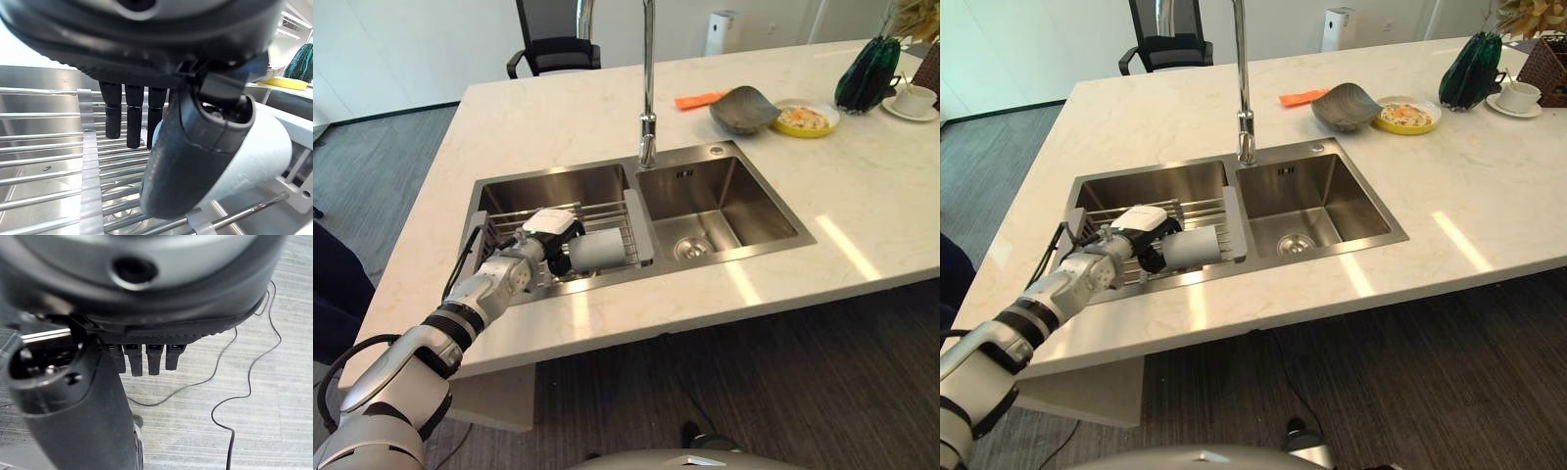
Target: Place the dishes in the dishwasher.
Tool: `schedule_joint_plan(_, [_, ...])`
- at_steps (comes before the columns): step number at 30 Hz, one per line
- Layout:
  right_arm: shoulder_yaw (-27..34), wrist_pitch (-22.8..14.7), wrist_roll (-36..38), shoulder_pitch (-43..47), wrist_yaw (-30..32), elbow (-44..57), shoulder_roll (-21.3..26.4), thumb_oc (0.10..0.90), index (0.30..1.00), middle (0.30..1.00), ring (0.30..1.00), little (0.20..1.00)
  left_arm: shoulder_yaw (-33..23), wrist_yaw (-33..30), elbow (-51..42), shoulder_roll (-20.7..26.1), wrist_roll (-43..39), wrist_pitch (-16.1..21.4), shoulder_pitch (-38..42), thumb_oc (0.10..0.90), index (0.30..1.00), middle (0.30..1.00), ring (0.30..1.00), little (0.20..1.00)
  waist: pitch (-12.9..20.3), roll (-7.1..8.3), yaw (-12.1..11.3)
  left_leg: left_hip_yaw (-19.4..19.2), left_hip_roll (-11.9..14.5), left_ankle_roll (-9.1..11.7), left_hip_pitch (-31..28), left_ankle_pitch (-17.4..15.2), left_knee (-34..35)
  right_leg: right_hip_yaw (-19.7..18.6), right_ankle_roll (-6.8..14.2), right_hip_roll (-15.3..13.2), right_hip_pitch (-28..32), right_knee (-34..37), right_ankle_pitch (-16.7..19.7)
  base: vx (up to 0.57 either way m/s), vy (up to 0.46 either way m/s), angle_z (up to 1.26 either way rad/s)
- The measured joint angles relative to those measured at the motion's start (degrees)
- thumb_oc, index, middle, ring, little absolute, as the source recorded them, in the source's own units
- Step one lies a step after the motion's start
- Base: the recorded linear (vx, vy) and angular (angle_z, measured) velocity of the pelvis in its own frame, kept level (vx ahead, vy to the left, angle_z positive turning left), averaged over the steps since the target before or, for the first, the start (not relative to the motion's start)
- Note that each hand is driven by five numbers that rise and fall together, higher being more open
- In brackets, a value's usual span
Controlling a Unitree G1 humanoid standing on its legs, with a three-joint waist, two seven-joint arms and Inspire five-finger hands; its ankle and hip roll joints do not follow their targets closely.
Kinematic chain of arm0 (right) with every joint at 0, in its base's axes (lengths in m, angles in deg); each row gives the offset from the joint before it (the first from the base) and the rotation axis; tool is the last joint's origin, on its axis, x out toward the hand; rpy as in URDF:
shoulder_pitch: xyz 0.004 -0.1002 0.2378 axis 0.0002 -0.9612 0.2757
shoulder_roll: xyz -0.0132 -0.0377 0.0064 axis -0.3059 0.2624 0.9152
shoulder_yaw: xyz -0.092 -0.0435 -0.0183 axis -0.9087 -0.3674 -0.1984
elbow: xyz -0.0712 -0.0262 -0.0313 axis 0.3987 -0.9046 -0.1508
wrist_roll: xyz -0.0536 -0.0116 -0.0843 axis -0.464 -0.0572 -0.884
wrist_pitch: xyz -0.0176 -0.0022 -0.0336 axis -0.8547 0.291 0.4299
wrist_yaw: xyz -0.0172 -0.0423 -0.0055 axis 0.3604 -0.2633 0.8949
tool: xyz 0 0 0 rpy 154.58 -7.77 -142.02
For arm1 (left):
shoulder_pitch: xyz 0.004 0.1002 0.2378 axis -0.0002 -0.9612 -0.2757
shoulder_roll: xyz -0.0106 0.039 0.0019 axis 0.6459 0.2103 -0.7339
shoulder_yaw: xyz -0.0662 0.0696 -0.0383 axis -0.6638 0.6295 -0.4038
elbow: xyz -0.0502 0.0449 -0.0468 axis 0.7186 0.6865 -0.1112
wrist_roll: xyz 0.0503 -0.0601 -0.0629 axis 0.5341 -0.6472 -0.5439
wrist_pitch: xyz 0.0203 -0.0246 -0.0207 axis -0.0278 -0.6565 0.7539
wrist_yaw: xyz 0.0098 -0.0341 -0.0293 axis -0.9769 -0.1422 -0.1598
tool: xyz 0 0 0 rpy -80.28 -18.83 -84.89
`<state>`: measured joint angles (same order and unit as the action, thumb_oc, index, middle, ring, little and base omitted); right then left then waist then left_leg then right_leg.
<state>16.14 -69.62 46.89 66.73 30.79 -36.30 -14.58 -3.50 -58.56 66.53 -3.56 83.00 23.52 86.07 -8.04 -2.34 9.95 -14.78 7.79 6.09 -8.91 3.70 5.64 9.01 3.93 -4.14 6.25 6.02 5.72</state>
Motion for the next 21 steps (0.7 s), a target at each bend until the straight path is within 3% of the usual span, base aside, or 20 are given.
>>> schedule_joint_plan(9, [0.02, 0.08, 0.0, 0.54, 0.2, 0.02, -0.19, 0.8, 0.9, 0.9, 0.9, 0.9, -1.55, -0.3, -4.01, 0.16, -0.84, -0.3, -1.07, 0.4, 0.3, 0.3, 0.3, 0.3, -0.63, 1.11, -0.79, 0.22, -0.01, -0.01, -0.38, 0.0, 0.0, 0.23, 0.02, -0.03, 0.69, 0.0, 0.0, 0.0, 0.0, 0.0])
schedule_joint_plan(18, [0.08, 0.12, 0.0, 1.1, 0.92, -0.04, -0.64, 0.8, 0.9, 0.9, 0.9, 0.9, -14.92, -7.51, -13.63, 0.33, -3.8, -0.67, -5.71, 0.402, 0.302, 0.302, 0.302, 0.302, -0.91, 1.81, -1.84, 0.48, 0.03, -0.02, -0.52, 0.01, 0.0, 0.35, -0.1, -0.01, 0.89, 0.0, 0.09, 0.0, 0.0, 0.0])
schedule_joint_plan(19, [0.12, 0.14, 0.0, 1.07, 0.93, -0.05, -0.64, 0.8, 0.9, 0.9, 0.9, 0.9, -16.09, -7.95, -14.64, 0.53, -3.82, -0.92, -5.78, 0.536, 0.505, 0.505, 0.505, 0.505, -0.91, 1.81, -2.02, 0.51, 0.01, -0.02, -0.52, 0.01, 0.0, 0.37, -0.1, -0.02, 0.9, 0.01, 0.08, 0.0, 0.0, 0.0])
schedule_joint_plan(20, [0.23, 0.17, 0.0, 1.08, 0.94, -0.04, -0.64, 0.8, 0.9, 0.9, 0.9, 0.9, -16.89, -8.19, -15.81, 1.17, -4.12, -1.25, -5.81, 0.737, 0.806, 0.806, 0.806, 0.806, -0.91, 1.81, -2.13, 0.57, 0.01, -0.02, -0.53, 0.01, 0.0, 0.4, -0.09, -0.02, 0.94, 0.01, 0.08, 0.0, 0.0, 0.0])
schedule_joint_plan(21, [0.25, 0.2, 0.0, 1.08, 1.0, -0.05, -0.64, 0.8, 0.9, 0.9, 0.9, 0.9, -16.89, -8.3, -16.83, 2.28, -4.53, -1.32, -5.82, 0.8, 0.9, 0.9, 0.9, 0.9, -0.91, 1.81, -2.15, 0.62, 0.02, -0.02, -0.54, 0.01, 0.0, 0.44, -0.08, -0.02, 0.97, 0.01, 0.07, 0.0, 0.0, 0.0])
